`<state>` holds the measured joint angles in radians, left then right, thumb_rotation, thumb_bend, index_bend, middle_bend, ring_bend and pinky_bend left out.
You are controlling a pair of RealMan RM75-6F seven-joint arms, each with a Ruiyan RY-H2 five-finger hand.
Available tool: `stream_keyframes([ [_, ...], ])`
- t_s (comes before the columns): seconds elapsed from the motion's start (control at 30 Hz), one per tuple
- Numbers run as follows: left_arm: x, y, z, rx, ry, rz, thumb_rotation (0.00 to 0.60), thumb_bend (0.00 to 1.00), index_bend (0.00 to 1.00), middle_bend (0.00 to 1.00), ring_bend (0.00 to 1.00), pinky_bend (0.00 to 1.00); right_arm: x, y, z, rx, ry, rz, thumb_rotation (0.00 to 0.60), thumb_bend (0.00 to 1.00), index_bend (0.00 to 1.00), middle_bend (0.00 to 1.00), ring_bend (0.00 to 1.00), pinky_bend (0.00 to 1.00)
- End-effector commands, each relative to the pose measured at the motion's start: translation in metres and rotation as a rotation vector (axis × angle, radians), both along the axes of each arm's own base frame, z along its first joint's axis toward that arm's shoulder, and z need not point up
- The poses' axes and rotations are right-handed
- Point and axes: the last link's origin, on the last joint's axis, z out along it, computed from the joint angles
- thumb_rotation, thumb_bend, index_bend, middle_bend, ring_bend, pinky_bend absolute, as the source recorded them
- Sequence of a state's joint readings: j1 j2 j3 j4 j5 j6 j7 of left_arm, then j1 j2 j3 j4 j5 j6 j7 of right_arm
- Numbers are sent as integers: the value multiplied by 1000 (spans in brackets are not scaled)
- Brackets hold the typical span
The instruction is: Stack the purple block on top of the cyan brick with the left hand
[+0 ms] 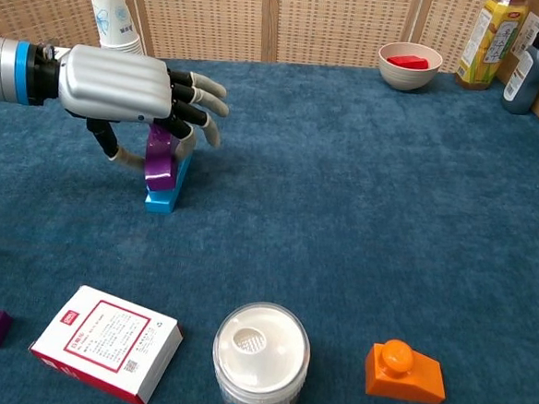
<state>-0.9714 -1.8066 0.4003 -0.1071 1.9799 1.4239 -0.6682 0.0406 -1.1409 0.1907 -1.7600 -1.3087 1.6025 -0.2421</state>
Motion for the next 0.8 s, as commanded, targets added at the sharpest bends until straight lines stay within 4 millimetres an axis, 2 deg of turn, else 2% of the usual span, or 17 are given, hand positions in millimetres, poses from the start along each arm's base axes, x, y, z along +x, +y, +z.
stream_keyframes([
  [0.03,1,2,0,8,1,-1,600,361,642,256,115,0,0,0,1,-4,2,-1,600,283,283,173,0,144],
  [0.8,-3,0,3,8,10,-9,600,360,646,262,116,0,4,-1,-1,-3,6,1,600,282,281,172,0,144],
])
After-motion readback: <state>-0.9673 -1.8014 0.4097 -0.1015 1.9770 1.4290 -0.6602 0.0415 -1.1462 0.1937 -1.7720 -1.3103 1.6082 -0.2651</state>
